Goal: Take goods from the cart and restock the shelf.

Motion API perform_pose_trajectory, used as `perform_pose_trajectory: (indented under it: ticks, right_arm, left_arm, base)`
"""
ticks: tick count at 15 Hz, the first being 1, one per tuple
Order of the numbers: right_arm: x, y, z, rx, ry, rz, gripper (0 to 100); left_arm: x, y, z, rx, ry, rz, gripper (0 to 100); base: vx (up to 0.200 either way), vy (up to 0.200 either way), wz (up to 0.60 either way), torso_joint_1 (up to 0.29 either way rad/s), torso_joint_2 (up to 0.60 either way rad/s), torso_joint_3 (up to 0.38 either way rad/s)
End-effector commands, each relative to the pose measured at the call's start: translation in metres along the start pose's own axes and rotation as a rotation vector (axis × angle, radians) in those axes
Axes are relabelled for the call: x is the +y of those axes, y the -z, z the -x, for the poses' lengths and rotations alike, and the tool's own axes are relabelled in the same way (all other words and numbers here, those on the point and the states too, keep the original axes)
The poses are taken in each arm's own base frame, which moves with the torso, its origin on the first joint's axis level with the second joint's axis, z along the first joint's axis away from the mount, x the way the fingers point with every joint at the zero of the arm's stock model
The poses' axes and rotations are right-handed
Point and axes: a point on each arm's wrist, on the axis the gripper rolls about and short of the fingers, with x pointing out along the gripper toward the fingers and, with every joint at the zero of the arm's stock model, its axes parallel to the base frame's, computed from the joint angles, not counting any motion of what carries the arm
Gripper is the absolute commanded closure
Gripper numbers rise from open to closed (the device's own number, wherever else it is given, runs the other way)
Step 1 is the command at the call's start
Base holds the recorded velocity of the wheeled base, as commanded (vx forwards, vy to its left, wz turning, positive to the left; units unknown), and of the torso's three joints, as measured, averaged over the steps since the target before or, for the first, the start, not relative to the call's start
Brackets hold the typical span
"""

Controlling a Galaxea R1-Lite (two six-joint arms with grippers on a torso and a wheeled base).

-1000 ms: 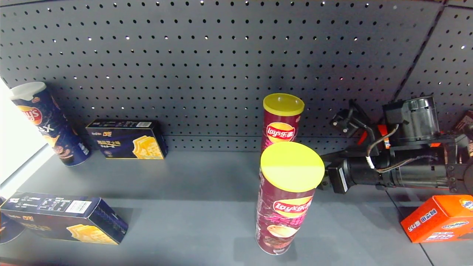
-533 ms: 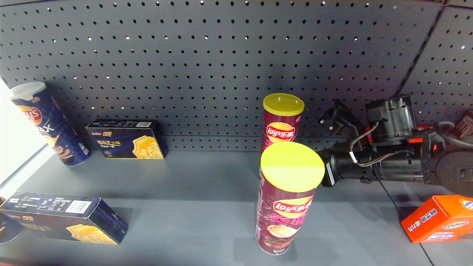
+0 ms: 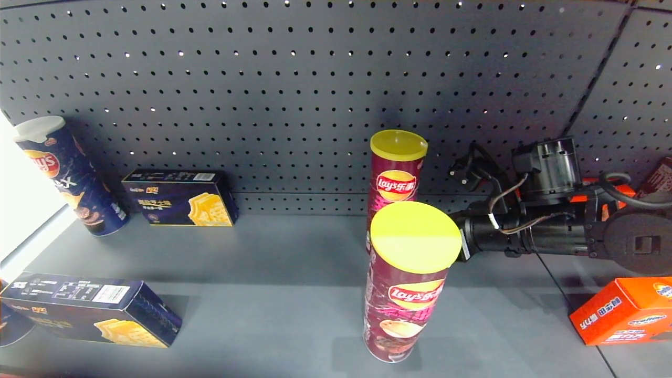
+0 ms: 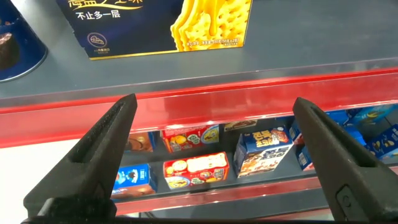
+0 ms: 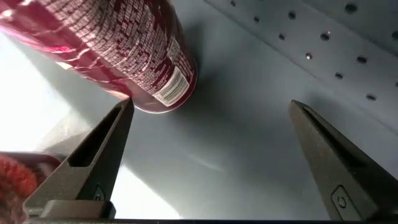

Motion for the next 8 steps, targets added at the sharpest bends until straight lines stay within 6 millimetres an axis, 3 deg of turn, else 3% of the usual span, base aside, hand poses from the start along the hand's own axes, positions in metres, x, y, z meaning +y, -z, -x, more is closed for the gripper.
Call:
perform_pose_trajectory:
  ticks: [1, 8]
  right_arm:
    - [0.0021, -0.001, 0.0005, -0.004, -0.007, 0.004, 0]
    - [0.0112, -0.0016, -0.0041, 0.0, -0.035, 0.021, 0]
  left_arm:
    - [0.0, 0.0, -0.0002, 0.002, -0.001, 0.0, 0]
    - [0.0, 0.0, -0.0002, 0.002, 0.001, 0.0, 0]
  base:
    - [0.0, 0.0, 0.0, 0.0, 0.0, 0.0]
    - [0.0, 0.0, 0.0, 0.0, 0.0, 0.0]
